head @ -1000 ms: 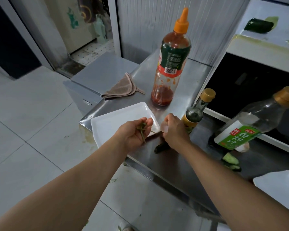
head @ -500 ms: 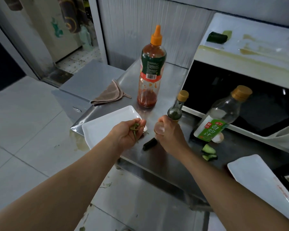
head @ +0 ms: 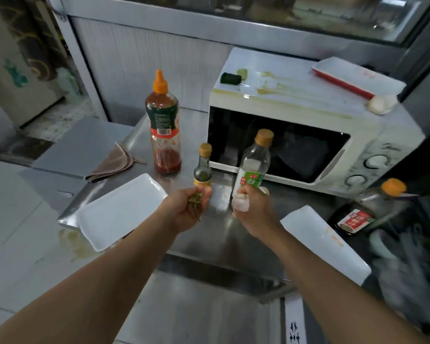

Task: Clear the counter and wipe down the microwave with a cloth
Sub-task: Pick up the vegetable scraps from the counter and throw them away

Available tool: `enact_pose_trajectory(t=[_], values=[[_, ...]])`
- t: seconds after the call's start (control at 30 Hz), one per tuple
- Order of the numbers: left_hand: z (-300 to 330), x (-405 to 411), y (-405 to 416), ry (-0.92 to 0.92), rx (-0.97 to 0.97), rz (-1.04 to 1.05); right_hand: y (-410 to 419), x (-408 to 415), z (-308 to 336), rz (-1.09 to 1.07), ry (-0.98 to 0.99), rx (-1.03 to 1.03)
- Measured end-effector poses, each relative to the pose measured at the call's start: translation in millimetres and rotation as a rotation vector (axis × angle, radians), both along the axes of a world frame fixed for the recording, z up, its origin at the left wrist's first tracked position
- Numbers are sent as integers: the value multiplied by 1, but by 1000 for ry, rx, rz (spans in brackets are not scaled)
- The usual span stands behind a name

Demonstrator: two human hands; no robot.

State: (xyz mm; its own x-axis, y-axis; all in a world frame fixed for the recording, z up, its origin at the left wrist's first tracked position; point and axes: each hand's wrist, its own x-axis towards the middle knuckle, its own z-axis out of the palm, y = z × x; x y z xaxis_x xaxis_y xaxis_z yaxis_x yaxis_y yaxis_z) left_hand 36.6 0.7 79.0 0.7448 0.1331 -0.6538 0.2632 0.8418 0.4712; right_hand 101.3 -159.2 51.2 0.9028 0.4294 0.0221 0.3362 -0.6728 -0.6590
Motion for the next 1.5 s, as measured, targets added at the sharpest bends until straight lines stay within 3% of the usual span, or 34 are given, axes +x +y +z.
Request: enact_pose_trajectory(t=[0.37,0.67,1.03,1.5], values=[[-17,39,-62,79,-19,113,-76,83,-24,-24,-2,-106],[-42,50,-80,128,-37,238,-67,129,-58,153,-8,-30],[-58,58,-77,145,-17,231,-57,139,-83,320,-86,-137],[-54,49,-72,140,-25,168,-67,122,-76,142,-32,-98]])
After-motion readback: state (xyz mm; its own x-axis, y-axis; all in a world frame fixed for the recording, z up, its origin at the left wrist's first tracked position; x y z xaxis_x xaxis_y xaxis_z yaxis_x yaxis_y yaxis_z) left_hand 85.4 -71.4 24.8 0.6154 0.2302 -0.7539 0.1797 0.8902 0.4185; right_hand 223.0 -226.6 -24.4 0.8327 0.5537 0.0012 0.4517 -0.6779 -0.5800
